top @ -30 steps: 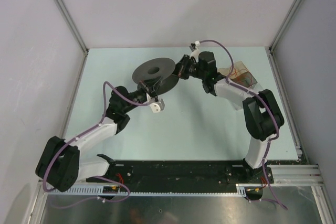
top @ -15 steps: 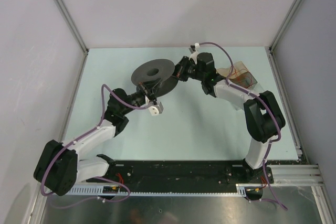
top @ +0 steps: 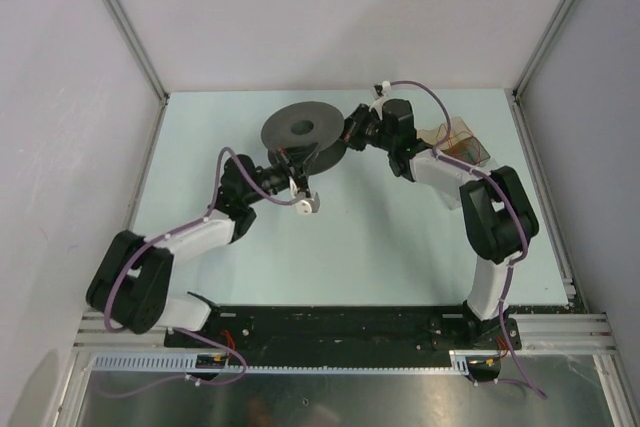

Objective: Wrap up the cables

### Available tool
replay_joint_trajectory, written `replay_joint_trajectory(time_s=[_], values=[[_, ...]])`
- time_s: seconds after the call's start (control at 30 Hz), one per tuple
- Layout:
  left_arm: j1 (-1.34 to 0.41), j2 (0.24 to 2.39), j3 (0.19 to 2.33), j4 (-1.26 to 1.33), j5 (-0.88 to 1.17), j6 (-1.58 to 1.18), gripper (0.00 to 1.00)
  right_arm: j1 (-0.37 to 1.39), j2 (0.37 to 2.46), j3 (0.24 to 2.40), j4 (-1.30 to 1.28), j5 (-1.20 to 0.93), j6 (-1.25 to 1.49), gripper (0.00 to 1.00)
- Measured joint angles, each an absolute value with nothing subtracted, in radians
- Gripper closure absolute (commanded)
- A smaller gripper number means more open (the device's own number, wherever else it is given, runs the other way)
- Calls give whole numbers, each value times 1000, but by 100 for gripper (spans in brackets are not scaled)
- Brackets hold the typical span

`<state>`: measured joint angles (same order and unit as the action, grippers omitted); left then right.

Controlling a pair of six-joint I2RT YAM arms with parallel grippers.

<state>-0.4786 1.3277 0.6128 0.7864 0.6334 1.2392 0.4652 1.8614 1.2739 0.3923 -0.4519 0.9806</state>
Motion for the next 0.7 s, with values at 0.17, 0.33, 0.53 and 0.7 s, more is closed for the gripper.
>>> replay_joint_trajectory(time_s=[0.17, 0.33, 0.53, 0.7], values=[[-450, 1491, 694, 794, 682, 1329, 100, 428, 1971, 1332, 410, -450, 992, 100], [-412, 1671, 798, 836, 698, 1408, 100, 406, 2145, 1510, 409, -446, 994, 100], [-360, 1923, 965, 958, 713, 1431, 100, 387, 2363, 1768, 410, -407, 994, 100], [-336, 2171, 1127, 1116, 742, 1407, 100, 362, 2523, 1946, 413, -358, 994, 100]])
